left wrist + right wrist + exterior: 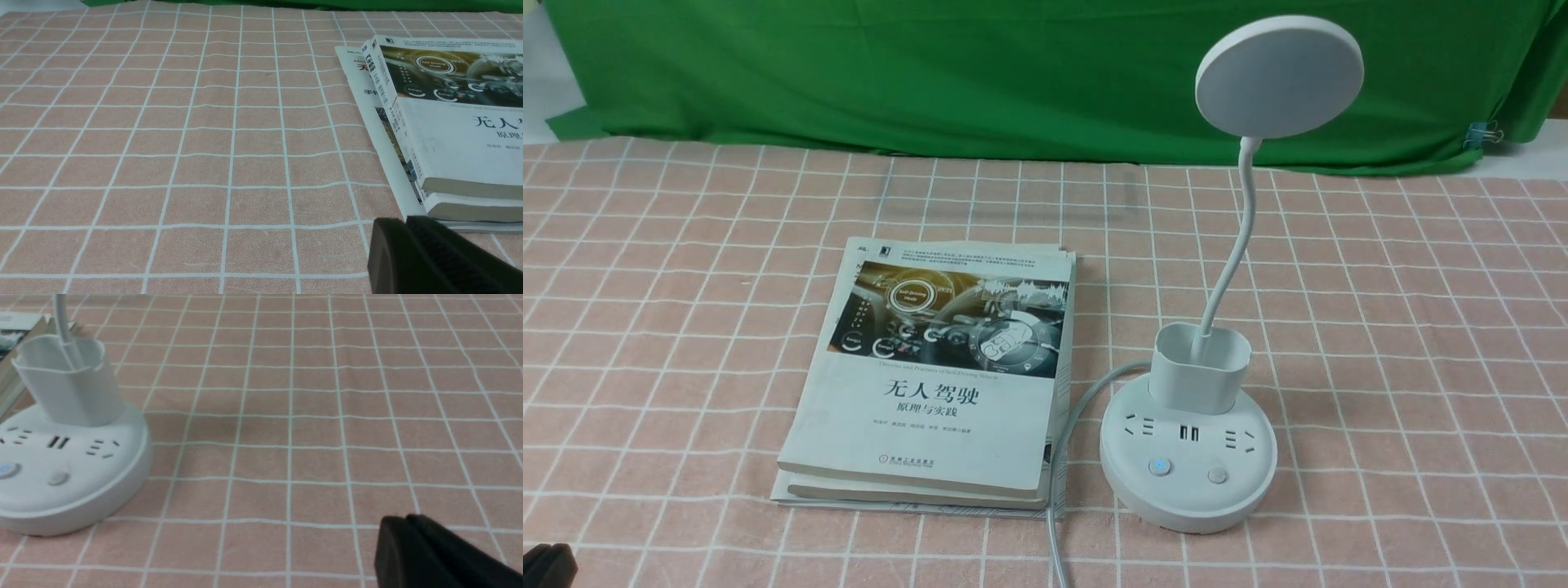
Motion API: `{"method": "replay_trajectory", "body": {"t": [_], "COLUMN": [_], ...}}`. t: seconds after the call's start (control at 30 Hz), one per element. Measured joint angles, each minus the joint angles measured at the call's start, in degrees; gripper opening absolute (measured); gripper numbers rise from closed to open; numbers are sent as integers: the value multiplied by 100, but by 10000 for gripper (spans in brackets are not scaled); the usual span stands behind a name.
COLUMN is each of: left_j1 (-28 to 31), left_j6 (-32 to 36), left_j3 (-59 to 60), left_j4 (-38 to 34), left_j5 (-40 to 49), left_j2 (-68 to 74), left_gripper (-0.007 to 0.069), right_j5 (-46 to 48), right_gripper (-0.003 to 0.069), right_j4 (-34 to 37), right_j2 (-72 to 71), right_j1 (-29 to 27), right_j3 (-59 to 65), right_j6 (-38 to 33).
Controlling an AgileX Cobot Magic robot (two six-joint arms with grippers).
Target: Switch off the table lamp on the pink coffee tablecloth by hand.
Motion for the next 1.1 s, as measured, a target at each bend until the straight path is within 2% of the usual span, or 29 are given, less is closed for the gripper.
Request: {"method": "replay_trajectory", "body": {"t": [0.23, 0.43, 0.63, 1.1], "left_j1": [0, 0, 0, 0], "left_j6": [0, 0, 0, 0], "left_j3": [0, 0, 0, 0], "left_j4": [0, -6, -6, -6], "left_j5": [0, -3, -3, -3], "left_j2": [0, 0, 0, 0], "left_gripper": [6, 6, 6, 6], "right_j5": [139, 350, 361, 361], "right_gripper": [40, 43, 50, 95], "right_j4": [-14, -58, -58, -58], "right_j2": [-1169, -1269, -1269, -1269], "right_j1": [-74, -81, -81, -81], "right_j3": [464, 464, 464, 464], "right_j6": [0, -492, -599, -155]}}
